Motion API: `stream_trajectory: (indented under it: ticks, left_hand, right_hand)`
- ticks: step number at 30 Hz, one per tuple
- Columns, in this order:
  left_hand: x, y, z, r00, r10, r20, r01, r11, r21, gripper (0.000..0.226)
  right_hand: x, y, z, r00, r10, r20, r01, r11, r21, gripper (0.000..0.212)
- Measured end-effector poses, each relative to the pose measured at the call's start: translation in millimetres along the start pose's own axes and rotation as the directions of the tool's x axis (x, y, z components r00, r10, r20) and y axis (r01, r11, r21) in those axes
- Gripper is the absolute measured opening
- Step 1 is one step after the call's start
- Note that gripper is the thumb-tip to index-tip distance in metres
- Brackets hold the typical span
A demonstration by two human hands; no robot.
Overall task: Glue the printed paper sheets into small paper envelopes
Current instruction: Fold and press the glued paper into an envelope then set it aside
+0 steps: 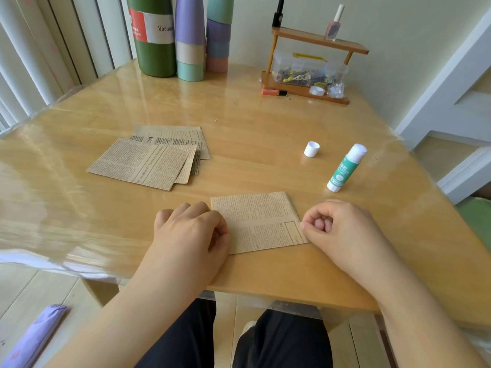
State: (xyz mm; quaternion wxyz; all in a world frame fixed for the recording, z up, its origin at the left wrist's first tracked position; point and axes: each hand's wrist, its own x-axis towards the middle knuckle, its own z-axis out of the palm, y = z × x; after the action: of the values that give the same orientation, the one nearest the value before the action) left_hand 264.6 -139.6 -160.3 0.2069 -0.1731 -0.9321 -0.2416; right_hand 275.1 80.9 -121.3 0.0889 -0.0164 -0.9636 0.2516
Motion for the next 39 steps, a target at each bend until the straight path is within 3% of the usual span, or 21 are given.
stream_trajectory:
  ticks: [5,10,15,23,28,32,36,39]
  left_hand:
    - [15,4,2,0.999,0.000,0.043,-0.001,0.999,0.042,0.010]
    - [26,13,12,0.996,0.041,0.077,-0.046,0.997,0.065,0.006]
    - [21,4,12,0.999,0.026,0.034,-0.027,0.999,0.035,0.006]
    - [11,-8,2,1.000,-0.025,0.008,0.025,1.000,0.005,0.007]
    - [18,-8,0,0.995,-0.054,0.082,0.050,0.998,0.040,0.016]
    - [31,-1,1,0.990,-0.062,0.129,0.058,0.998,0.033,0.010]
    - [39,10,10,0.989,-0.047,0.142,0.043,0.999,0.028,0.009]
    - [35,7,10,0.985,-0.045,0.165,0.043,0.999,0.014,0.007]
  right_hand:
    - [5,-24,6,0.991,-0.131,0.001,0.130,0.990,0.056,0.015]
    - [14,-48,30,0.962,-0.248,0.116,0.242,0.968,0.063,0.009]
    - [15,-37,27,0.973,-0.210,0.094,0.202,0.976,0.086,0.015]
    - [12,1,4,1.000,0.012,-0.007,-0.011,0.995,0.095,0.019]
    - [17,-3,2,1.000,-0.030,0.008,0.030,0.999,0.029,0.017]
    - [23,-24,9,0.990,-0.141,-0.001,0.140,0.986,0.086,0.017]
    - [27,-43,30,0.966,-0.232,0.111,0.227,0.972,0.054,0.011]
    - [28,-42,33,0.964,-0.235,0.121,0.228,0.971,0.070,0.015]
